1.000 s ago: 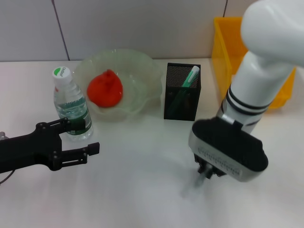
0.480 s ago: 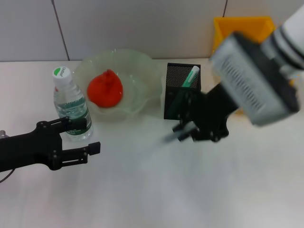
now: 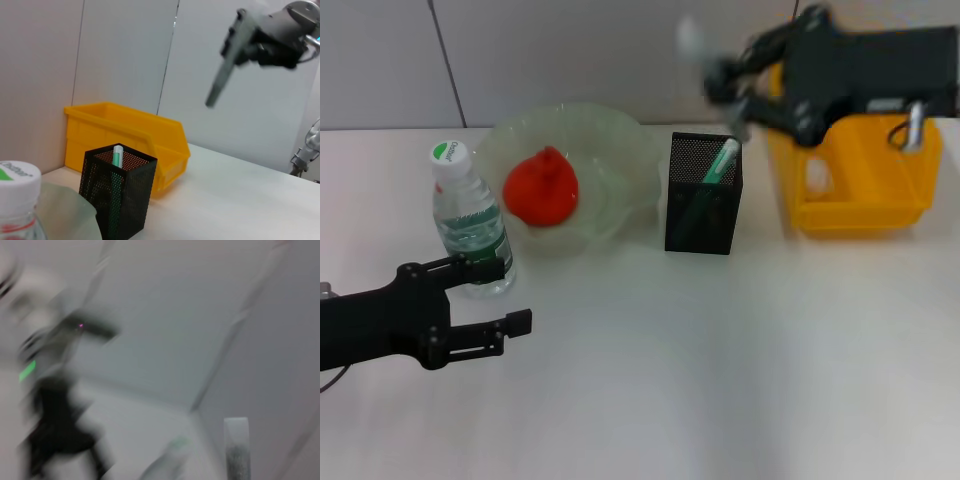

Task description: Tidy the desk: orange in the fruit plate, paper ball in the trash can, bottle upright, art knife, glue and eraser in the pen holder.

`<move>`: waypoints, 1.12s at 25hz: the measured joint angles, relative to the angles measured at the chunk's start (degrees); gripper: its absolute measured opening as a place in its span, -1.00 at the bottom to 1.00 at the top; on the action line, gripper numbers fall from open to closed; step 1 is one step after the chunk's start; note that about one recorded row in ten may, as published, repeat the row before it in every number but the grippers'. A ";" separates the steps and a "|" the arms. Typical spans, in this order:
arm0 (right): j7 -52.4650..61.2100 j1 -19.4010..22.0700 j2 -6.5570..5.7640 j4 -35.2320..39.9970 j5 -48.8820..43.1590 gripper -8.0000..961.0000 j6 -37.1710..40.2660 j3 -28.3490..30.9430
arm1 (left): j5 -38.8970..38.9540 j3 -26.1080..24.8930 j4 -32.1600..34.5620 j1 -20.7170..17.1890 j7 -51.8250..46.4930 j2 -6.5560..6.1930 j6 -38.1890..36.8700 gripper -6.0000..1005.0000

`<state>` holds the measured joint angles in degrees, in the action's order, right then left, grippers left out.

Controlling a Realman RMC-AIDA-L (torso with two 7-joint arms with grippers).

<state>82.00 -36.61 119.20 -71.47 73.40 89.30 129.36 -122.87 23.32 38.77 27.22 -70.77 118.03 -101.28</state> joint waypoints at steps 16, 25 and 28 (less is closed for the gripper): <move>12.96 -3.78 -3.08 20.47 6.68 -0.70 -15.12 6.65 | 0.32 0.06 -0.81 -0.12 1.74 0.19 -1.38 0.62; 10.06 -5.00 -2.58 28.37 5.81 -0.70 -17.56 6.63 | 0.44 0.06 -1.51 -1.32 6.20 0.20 -3.55 0.62; 7.45 -5.16 -2.07 30.37 6.13 -0.70 -18.92 6.66 | 0.42 0.06 -1.94 -1.32 6.92 0.16 -3.55 0.62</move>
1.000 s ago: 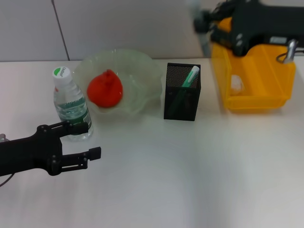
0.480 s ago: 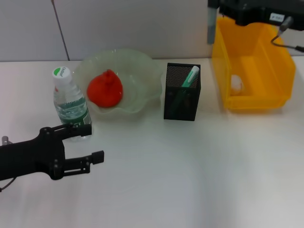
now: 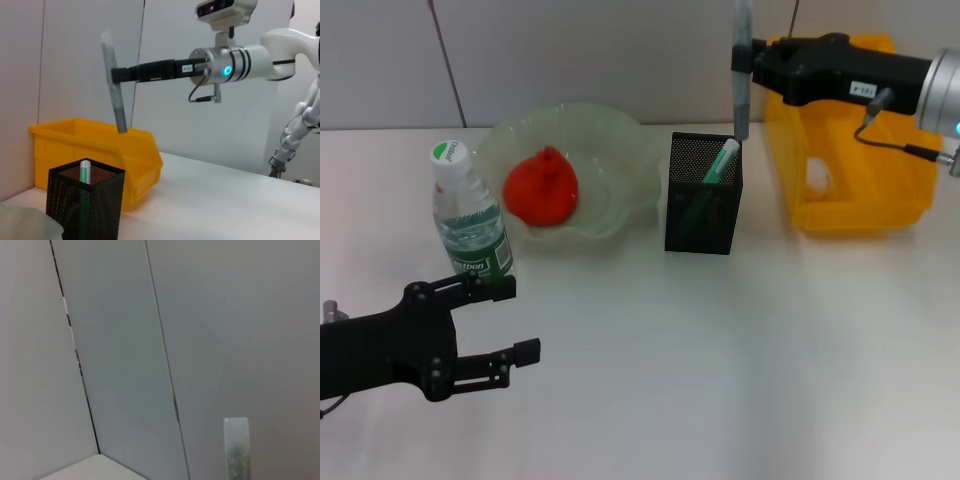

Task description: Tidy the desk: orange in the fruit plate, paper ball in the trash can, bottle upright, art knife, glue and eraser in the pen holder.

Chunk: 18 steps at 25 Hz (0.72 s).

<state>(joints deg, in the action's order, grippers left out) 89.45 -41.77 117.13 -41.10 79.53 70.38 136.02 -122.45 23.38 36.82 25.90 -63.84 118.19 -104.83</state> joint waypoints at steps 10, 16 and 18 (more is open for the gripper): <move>-10.26 -1.32 0.84 7.76 3.91 -0.70 -3.40 0.01 | -0.06 0.00 -1.71 -0.02 0.87 0.02 0.36 0.62; -16.36 -1.77 1.21 11.92 6.53 -0.70 -6.24 -0.07 | -0.02 0.00 -1.75 -0.09 1.05 0.02 0.23 0.62; -17.76 -1.93 1.38 12.96 6.84 -0.70 -7.45 -0.09 | -0.02 0.00 -1.75 -0.09 1.06 0.02 0.21 0.62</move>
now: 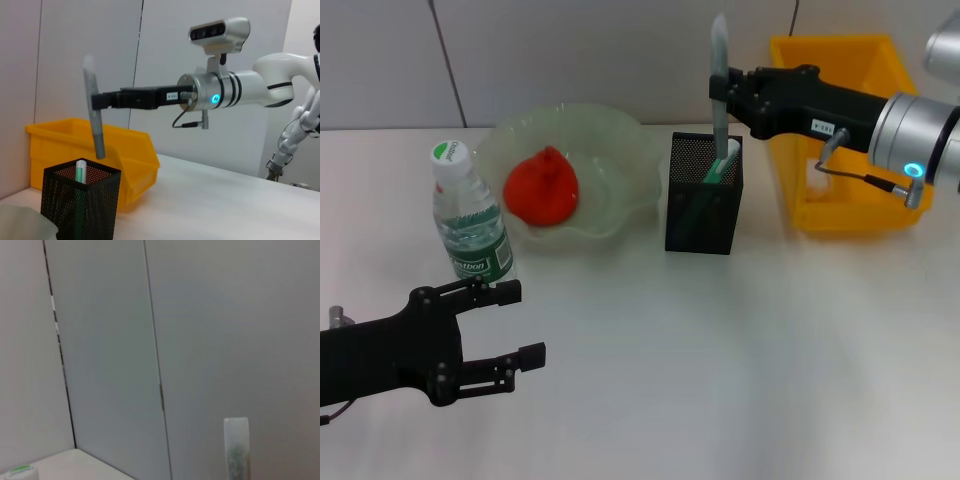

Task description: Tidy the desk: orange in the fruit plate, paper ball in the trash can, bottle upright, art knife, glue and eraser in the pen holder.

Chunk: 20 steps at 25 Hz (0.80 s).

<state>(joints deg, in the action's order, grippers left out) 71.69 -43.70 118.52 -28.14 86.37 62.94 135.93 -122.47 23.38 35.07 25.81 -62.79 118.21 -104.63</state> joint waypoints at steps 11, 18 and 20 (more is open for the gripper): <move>-2.87 -2.18 0.44 4.82 0.12 -0.70 -5.21 -0.09 | -0.29 0.00 0.00 -0.05 0.04 -0.04 -0.49 0.62; -3.05 -2.43 0.48 5.95 0.16 -0.70 -5.54 0.01 | -0.12 0.00 0.07 -0.64 0.20 -0.17 -1.20 0.62; -3.01 -2.40 0.48 6.08 0.19 -0.70 -5.63 0.22 | -0.11 0.00 0.13 -0.73 0.21 -0.17 -1.28 0.62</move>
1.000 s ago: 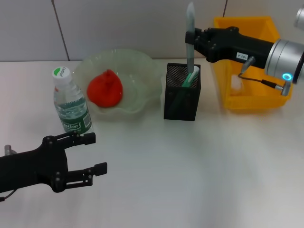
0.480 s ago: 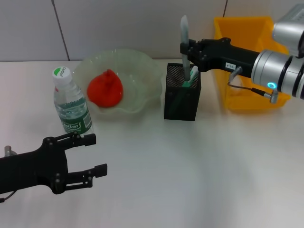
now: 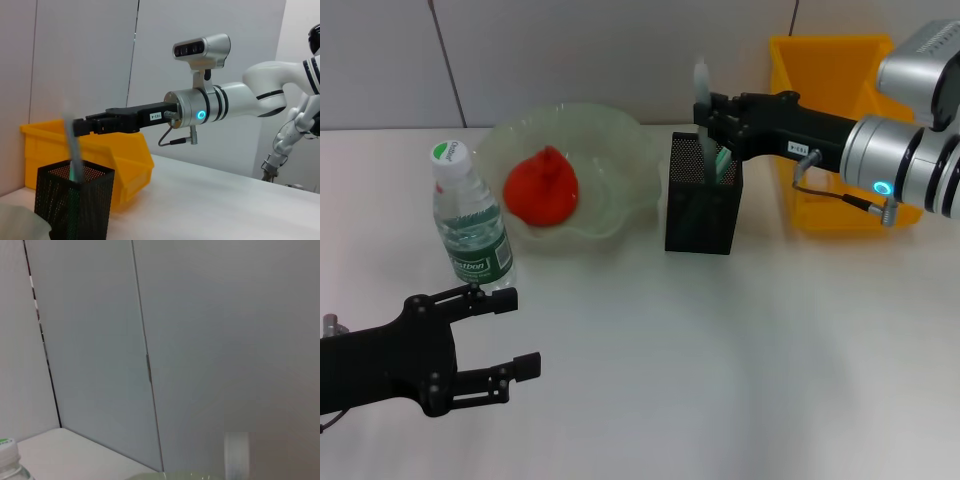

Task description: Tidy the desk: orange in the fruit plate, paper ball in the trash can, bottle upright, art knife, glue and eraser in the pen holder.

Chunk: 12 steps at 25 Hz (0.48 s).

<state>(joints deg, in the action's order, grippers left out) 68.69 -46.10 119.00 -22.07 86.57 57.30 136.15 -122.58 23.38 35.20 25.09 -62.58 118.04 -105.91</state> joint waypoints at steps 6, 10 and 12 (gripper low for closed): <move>0.47 0.43 0.00 0.07 1.02 -0.63 0.57 -0.11 | 0.03 0.00 0.03 -0.23 0.07 -0.01 -0.31 0.62; 0.95 0.93 0.05 0.06 1.51 0.01 1.60 -0.01 | -0.04 0.00 -0.05 -0.23 0.10 -0.01 -0.31 0.62; 1.40 2.12 0.06 -0.56 3.34 0.18 3.98 0.29 | -0.01 0.00 -0.09 -0.22 0.14 0.00 -0.35 0.62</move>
<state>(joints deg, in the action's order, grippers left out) 70.09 -43.98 119.07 -22.63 89.91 61.28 136.43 -122.59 23.38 35.10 24.87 -62.44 118.03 -106.26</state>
